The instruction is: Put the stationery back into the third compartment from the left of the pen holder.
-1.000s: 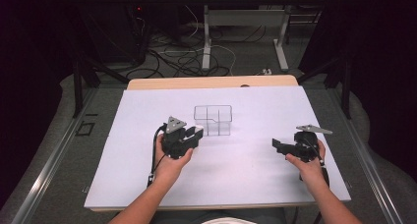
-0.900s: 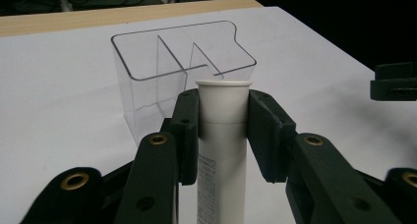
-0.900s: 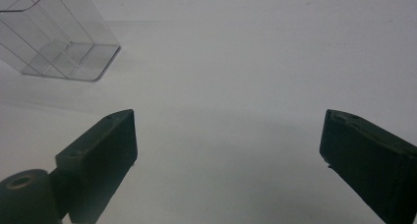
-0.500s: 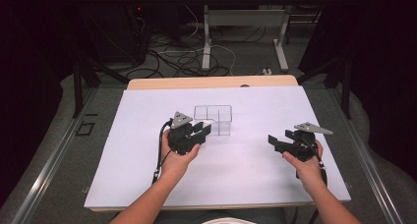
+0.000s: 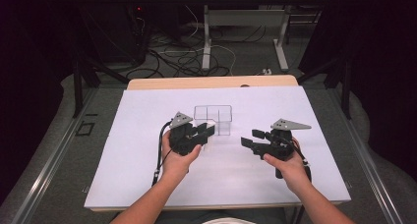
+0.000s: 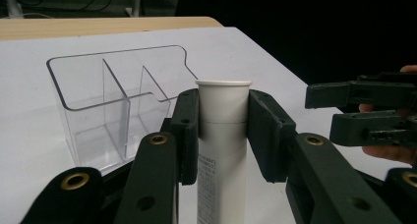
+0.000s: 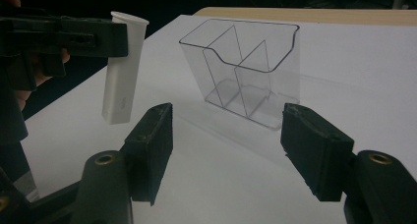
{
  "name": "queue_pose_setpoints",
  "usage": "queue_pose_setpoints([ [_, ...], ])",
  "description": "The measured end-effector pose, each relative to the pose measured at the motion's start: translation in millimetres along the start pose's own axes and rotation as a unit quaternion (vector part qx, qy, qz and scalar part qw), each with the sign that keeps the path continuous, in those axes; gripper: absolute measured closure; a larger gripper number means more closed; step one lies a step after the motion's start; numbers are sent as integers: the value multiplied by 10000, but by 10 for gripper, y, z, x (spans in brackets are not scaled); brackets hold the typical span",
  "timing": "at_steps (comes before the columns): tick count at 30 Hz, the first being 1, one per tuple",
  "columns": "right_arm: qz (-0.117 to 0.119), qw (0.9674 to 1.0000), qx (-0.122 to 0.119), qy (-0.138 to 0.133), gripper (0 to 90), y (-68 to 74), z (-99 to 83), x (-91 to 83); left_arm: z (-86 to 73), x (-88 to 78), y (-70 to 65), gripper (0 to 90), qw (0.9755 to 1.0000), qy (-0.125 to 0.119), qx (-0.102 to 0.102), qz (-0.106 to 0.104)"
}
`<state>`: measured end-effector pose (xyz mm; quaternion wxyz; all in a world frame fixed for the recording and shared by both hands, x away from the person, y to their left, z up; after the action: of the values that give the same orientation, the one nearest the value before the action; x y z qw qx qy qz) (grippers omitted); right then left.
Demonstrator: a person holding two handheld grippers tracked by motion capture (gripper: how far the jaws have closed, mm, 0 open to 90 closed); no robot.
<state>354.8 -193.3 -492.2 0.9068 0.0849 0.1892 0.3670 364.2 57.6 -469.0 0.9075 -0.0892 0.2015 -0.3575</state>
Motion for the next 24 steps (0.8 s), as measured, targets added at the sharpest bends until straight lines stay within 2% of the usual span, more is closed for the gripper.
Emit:
queue_pose_setpoints([
  [1, -17, 10000, -60, 14, 364, -1, -1, 18, 10, 24, 2, 667, 10000, -10, -56, -41],
  [3, -68, 9998, -159, 47, 366, -15, -2, 54, 51, 97, 5, 666, 10000, -23, -8, -81],
  [10, -275, 9996, -34, -49, 365, -162, -45, 29, 284, 422, -31, 667, 9998, -97, 127, -83],
  [11, -298, 9995, -4, -38, 360, -192, -56, 17, 312, 471, -40, 667, 9999, -118, 79, -97],
  [15, -355, 9993, 61, -41, 323, -274, -92, 0, 398, 657, -59, 667, 9993, -212, 280, -113],
  [17, -428, 9991, 32, -14, 316, -297, -106, -7, 425, 742, -61, 667, 9990, -280, 346, -50],
  [24, -421, 9991, 3, 36, 300, -311, -141, 0, 441, 956, 36, 667, 9973, -514, 477, 202],
])
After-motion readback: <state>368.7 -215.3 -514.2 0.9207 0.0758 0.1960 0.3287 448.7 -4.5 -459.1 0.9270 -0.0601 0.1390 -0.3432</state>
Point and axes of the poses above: each handheld gripper's, and its own axes: x roughly forward along the jaws, z roughly out of its top, y roughly to its left, the point moved 3 cm from there along x, roughly forward along the jaws, and after that the axes turned 7 degrees about -y, right-handed, at the moved point
